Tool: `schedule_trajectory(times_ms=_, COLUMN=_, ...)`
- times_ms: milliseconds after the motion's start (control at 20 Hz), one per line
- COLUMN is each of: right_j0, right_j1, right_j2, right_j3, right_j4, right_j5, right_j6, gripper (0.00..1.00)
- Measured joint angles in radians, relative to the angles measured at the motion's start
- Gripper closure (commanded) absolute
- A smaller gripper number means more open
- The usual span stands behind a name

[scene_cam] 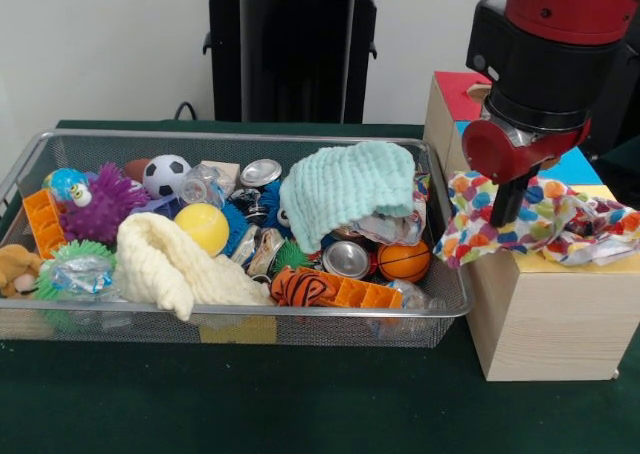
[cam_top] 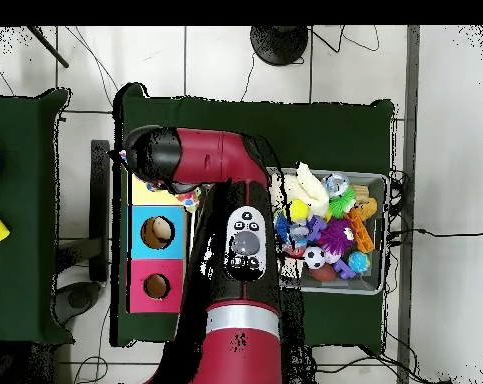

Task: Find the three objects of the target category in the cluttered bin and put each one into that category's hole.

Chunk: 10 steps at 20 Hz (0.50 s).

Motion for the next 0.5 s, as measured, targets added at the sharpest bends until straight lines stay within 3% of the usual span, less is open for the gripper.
schedule_trajectory(times_ms=500, right_j0=0.007, right_j1=-0.001, right_j2=0.013, right_j3=0.039, right_j4=0.004, right_j5=0.000, right_j6=0.000, gripper=1.00)
